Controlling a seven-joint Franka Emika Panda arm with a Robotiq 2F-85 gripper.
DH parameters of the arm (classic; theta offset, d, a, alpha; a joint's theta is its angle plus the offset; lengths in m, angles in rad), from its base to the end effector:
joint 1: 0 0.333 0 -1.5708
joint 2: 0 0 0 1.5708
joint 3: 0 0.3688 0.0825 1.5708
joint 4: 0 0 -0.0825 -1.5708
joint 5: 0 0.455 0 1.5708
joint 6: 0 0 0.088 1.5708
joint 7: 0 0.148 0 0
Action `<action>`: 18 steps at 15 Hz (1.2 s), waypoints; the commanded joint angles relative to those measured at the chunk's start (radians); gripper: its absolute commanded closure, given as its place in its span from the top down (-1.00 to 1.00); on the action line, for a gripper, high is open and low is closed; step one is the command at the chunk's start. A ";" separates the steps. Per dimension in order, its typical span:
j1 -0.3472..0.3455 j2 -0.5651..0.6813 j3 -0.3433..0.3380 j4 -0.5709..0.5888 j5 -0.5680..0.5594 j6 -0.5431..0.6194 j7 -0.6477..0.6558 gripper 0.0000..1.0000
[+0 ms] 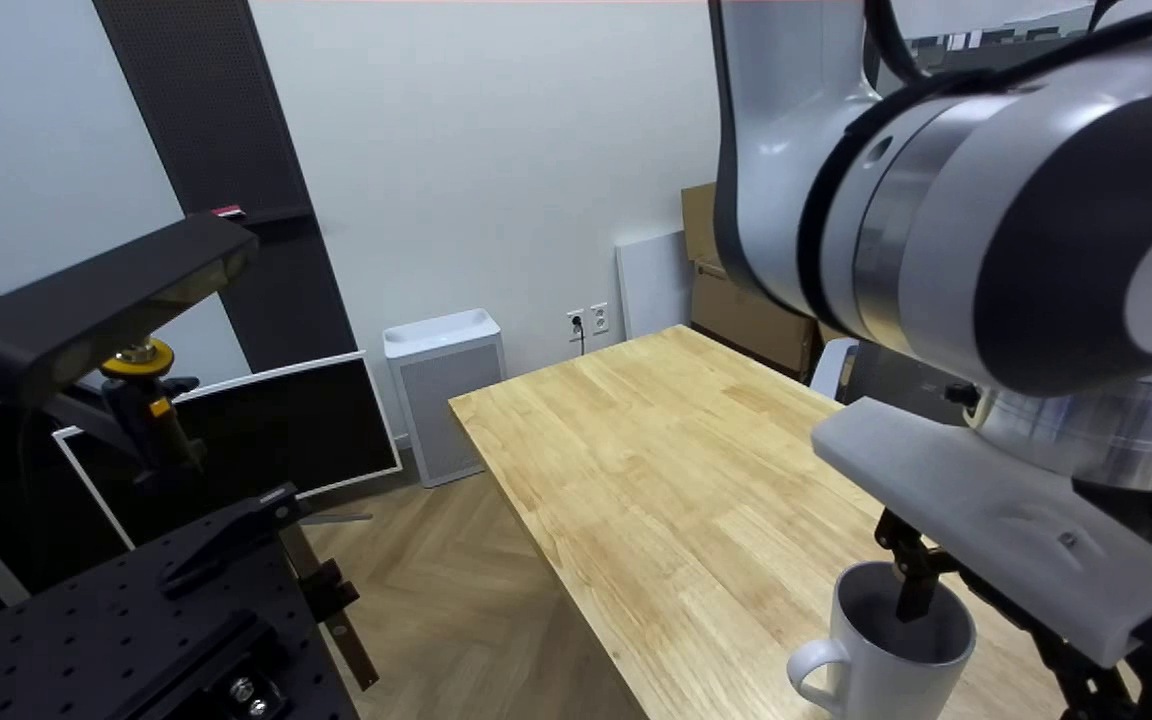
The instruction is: Move the white mug backwards
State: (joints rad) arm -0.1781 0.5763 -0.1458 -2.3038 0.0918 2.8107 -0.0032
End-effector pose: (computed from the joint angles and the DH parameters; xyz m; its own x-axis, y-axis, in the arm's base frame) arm 0.5137 -0.1879 0.0292 0.9236 -0.3789 -0.0586 -0.3760 -0.9250 0.0546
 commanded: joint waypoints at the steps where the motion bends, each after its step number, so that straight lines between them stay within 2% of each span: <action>1: -0.011 0.019 0.014 0.010 0.012 0.035 0.019 1.00; 2: -0.013 0.022 0.017 0.007 0.016 0.051 0.019 1.00; 5: -0.086 0.018 0.095 -0.004 0.069 0.104 -0.025 1.00; 10: -0.172 0.016 0.189 0.000 0.119 0.099 -0.065 1.00; 14: -0.189 0.018 0.211 0.005 0.129 0.079 -0.071 1.00; 18: -0.156 0.031 0.172 0.008 0.106 0.066 -0.055 1.00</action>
State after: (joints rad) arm -0.3524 0.5999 0.0479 -2.3050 0.1990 2.8933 -0.0603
